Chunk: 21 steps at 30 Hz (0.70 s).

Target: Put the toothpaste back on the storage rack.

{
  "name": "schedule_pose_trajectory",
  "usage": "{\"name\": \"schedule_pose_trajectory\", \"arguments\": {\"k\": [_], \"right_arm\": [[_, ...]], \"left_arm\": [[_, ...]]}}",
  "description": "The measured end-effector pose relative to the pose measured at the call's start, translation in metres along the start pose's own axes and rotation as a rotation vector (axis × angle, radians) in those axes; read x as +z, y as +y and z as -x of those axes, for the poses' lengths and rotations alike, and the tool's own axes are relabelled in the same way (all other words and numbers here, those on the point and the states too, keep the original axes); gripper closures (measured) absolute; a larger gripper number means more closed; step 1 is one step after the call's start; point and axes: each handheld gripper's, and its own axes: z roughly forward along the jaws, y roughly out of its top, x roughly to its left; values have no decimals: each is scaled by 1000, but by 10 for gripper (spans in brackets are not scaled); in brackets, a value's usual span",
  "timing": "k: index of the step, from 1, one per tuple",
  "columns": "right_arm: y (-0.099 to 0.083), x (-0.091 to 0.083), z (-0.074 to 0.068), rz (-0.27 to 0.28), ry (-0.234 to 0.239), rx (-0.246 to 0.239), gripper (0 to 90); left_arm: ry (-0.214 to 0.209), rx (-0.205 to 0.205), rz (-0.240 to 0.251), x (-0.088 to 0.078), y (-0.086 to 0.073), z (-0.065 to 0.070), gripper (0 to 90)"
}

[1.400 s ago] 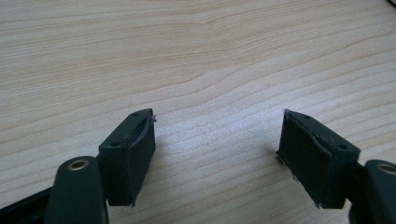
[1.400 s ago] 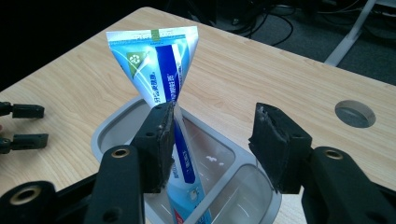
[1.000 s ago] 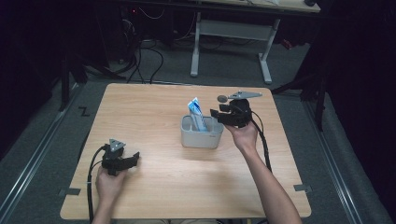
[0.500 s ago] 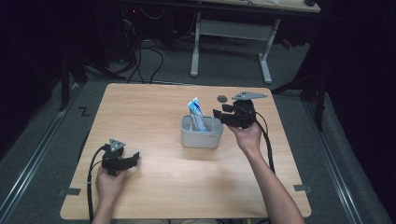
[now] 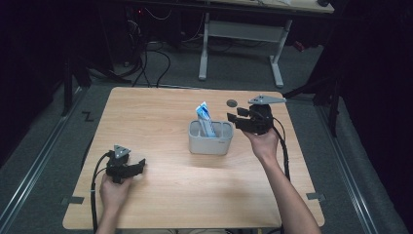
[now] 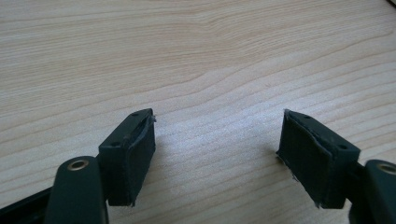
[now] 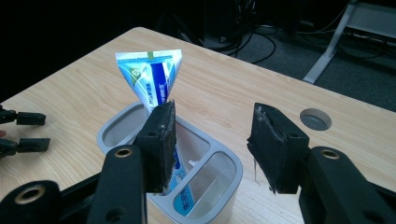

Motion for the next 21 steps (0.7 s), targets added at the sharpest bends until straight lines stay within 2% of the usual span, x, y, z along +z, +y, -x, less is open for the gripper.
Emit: {"name": "schedule_pose_trajectory", "arguments": {"k": [11, 13, 21], "right_arm": [[-2, -10, 0, 5, -1, 6, 512], [-1, -12, -1, 3, -6, -7, 513], [-2, -21, -1, 24, -13, 0, 512]], "left_arm": [[-2, -1, -2, 0, 0, 0, 274], [-2, -1, 0, 0, 0, 0, 274], [-2, -1, 0, 0, 0, 0, 274]]}}
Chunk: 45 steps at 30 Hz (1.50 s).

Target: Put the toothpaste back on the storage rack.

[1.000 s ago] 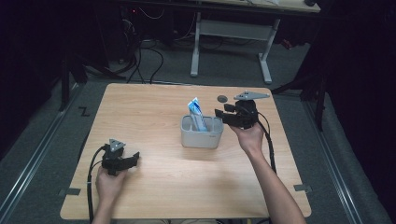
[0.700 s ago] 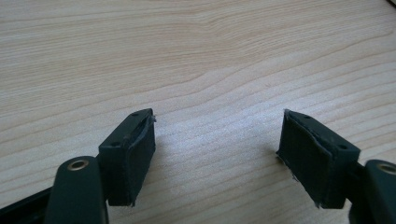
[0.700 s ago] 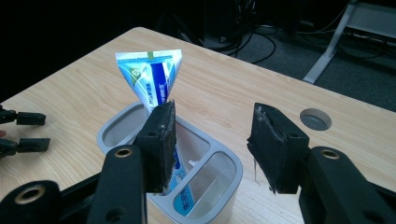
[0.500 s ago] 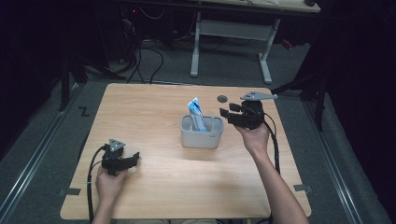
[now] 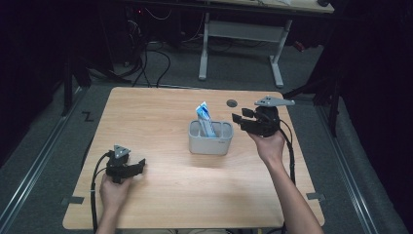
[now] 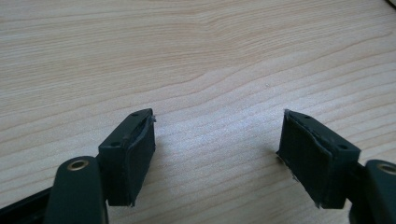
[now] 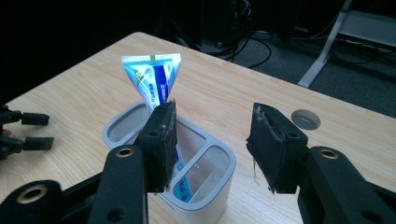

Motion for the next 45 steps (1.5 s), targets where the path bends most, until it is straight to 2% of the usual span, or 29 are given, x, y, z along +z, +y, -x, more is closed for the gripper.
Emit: {"name": "schedule_pose_trajectory", "arguments": {"k": [4, 7, 13, 18, 30, 37, 45], "right_arm": [[-1, -5, 1, 13, -9, -5, 516], [-9, -11, 8, 23, -11, 25, 518], [-14, -22, 15, 34, -21, 47, 519], [-19, -24, 15, 32, -14, 48, 519], [-30, -32, 20, 31, -33, 69, 519], [-40, -39, 27, 44, -25, 106, 517], [-49, -43, 30, 48, -38, 119, 499]], "left_arm": [[0, 1, -2, 0, 0, 0, 274], [1, 1, -1, 0, 0, 0, 274], [3, 2, -1, 0, 0, 0, 275], [4, 1, -1, 0, 0, 0, 275], [3, 1, -2, 0, 0, 0, 276], [2, -2, 0, 0, 0, 0, 276], [3, -1, 0, 0, 0, 0, 275]]}}
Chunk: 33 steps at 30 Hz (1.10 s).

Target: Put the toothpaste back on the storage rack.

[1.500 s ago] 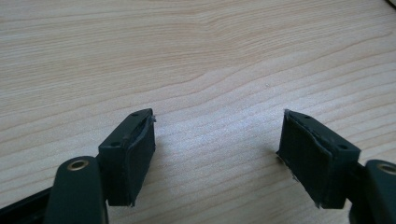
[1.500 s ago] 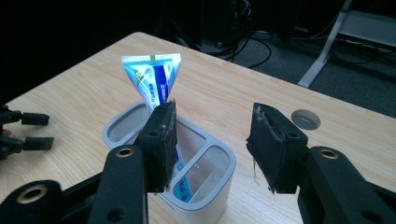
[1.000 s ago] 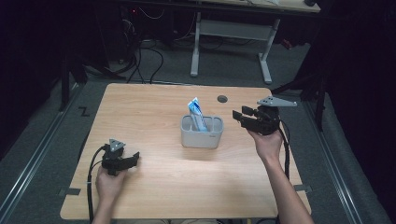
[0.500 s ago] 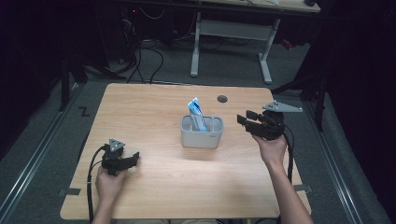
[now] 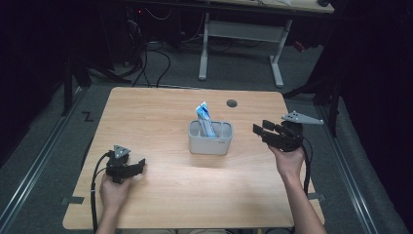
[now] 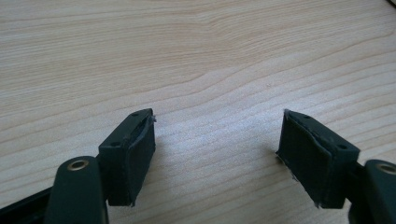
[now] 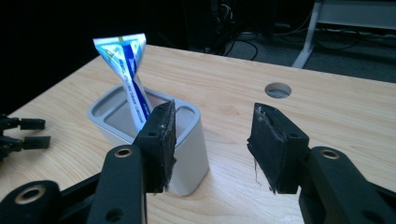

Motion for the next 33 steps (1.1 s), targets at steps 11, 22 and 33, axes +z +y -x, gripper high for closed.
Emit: {"name": "schedule_pose_trajectory", "arguments": {"k": [11, 22, 33], "right_arm": [[-12, 0, 3, -14, -32, 0, 494], [-27, 0, 9, -34, -45, 22, 477], [-38, 1, 12, -41, -44, 37, 474]], "left_arm": [[0, 0, -2, 0, 0, 0, 275], [2, 1, -1, 0, 0, 0, 274], [2, 1, -1, 0, 0, 0, 275]]}}
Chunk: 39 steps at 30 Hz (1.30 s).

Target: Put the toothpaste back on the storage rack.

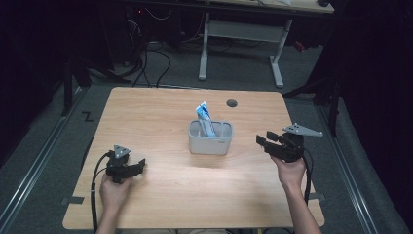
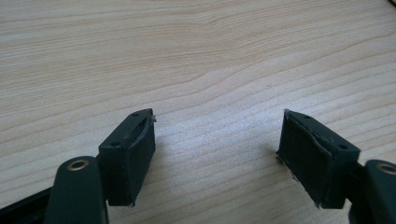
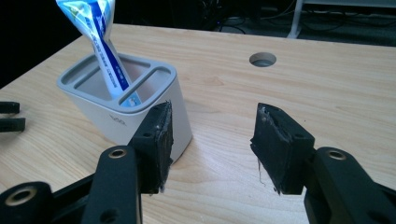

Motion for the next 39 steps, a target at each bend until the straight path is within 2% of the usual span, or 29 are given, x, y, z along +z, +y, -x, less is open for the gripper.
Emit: {"name": "schedule_pose_trajectory", "arguments": {"k": [17, 21, 39], "right_arm": [[-13, 9, 0, -26, 6, 17, 482], [-17, 12, 0, -32, 4, 34, 482], [-34, 27, -3, -75, 1, 35, 483]], "left_arm": [[1, 0, 0, 0, 0, 0, 274], [2, 1, 0, 0, 0, 0, 274], [0, 0, 0, 0, 0, 0, 274]]}}
